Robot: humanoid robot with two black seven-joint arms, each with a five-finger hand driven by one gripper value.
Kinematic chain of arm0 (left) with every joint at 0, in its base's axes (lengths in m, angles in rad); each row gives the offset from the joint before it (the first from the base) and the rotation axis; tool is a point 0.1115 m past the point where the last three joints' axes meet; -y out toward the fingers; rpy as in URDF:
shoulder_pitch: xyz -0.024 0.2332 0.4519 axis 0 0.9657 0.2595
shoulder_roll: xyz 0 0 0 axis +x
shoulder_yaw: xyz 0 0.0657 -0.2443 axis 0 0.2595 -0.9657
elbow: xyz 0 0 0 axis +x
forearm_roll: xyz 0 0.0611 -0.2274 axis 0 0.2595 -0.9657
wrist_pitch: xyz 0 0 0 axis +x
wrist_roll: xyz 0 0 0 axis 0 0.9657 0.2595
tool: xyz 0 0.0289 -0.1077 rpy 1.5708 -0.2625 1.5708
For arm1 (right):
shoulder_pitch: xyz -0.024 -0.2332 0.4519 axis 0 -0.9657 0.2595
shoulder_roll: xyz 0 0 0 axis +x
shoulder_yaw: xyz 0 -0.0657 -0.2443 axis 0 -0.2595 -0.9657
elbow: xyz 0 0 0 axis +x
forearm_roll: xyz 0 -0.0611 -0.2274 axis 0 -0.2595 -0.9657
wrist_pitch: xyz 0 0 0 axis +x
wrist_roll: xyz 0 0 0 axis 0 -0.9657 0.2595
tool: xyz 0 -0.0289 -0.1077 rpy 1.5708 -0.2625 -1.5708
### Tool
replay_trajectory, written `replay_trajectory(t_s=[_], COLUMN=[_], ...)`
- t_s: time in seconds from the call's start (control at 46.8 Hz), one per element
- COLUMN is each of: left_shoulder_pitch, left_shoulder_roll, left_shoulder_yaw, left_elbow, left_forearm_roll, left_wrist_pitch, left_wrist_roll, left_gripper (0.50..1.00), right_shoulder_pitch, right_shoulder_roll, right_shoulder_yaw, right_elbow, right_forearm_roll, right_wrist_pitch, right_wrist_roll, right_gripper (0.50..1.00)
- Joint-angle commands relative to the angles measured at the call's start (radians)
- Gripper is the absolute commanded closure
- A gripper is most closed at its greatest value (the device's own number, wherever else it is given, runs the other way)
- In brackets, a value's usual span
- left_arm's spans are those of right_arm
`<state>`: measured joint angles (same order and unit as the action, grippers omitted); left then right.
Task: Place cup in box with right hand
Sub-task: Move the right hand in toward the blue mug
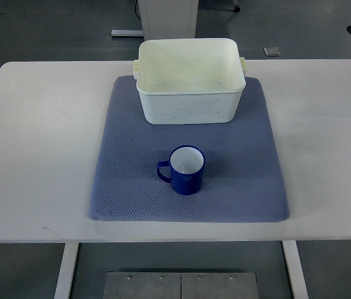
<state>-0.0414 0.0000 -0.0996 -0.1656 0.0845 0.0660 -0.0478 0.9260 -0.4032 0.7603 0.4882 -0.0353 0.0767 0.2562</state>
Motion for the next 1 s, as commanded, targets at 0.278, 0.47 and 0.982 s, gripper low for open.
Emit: replay_trajectory(t_s=[0.278, 0.47, 0.982], left_shoulder_pitch=[0.000, 0.000, 0.000], left_shoulder_roll=[0.000, 0.000, 0.000], left_shoulder_yaw=[0.000, 0.000, 0.000], left_elbow=[0.000, 0.000, 0.000], left_forearm_roll=[0.000, 0.000, 0.000], left_wrist_pitch=[0.000, 0.000, 0.000], left_wrist_roll=[0.000, 0.000, 0.000], left_gripper=[0.500, 0.500, 0.500], right_shoulder_pitch=[-0.004, -0.009, -0.068], right_shoulder_roll=[0.017, 0.034, 0.063], right_shoulder_yaw=[-0.001, -0.036, -0.050], right_elbow=[-0.054, -0.053, -0.042], right_forearm_roll=[0.000, 0.000, -0.005], right_wrist_pitch=[-0.034, -0.032, 0.021], right_wrist_roll=[-0.002, -0.009, 0.000], right_gripper=[0.500, 0.500, 0.500])
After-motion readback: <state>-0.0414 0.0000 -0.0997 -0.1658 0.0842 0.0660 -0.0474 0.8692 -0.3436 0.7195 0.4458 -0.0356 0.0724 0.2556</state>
